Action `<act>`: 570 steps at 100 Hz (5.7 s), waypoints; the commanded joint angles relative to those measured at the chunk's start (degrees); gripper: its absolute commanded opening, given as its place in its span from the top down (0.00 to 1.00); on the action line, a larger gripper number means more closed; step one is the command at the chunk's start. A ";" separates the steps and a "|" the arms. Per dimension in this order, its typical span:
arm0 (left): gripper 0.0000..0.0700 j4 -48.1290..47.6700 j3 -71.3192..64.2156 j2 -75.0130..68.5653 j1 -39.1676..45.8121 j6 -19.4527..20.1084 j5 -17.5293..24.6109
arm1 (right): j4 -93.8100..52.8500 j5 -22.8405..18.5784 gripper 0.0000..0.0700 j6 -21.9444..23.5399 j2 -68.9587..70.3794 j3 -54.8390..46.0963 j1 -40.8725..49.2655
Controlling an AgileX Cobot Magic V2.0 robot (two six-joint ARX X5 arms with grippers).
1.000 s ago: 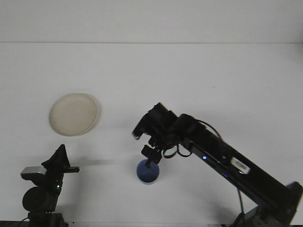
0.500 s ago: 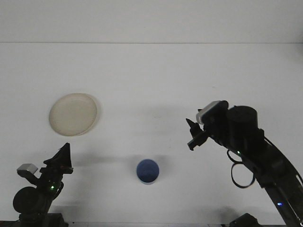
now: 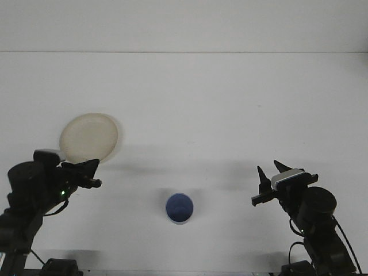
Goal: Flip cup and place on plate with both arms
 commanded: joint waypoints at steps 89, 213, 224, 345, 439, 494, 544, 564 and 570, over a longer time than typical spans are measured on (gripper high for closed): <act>0.30 -15.54 19.32 38.40 -34.40 7.26 1.03 | 3.19 -0.07 0.51 0.96 -0.52 -0.37 -1.25; 0.98 -18.27 31.32 42.05 -34.29 8.55 -16.48 | 3.19 -0.09 0.51 0.96 -0.52 -0.37 -1.25; 0.98 -20.28 35.76 39.71 -27.19 9.49 -19.06 | 3.17 -0.09 0.51 0.96 -0.52 -0.37 -1.25; 0.75 -18.36 39.34 60.46 12.48 14.62 -18.14 | 2.78 -0.35 0.51 0.96 -0.48 -0.37 -1.25; 0.98 -9.92 31.19 15.50 9.09 13.62 -6.32 | 5.11 5.09 0.82 3.80 -1.49 -0.46 -3.39; 0.98 38.77 -24.22 -12.79 5.14 9.66 -14.78 | 13.84 4.48 1.00 6.54 -8.02 -2.32 -8.76; 0.98 38.75 -24.11 -17.88 5.14 9.66 -14.71 | 13.90 4.72 1.00 6.51 -8.02 -2.32 -8.74; 0.98 38.71 -24.11 -19.32 5.14 9.77 -14.71 | 13.90 4.72 1.00 6.51 -8.02 -2.32 -8.74; 0.98 38.75 -24.11 -19.85 5.14 10.21 -14.75 | 13.90 4.72 1.00 6.51 -8.02 -2.32 -8.74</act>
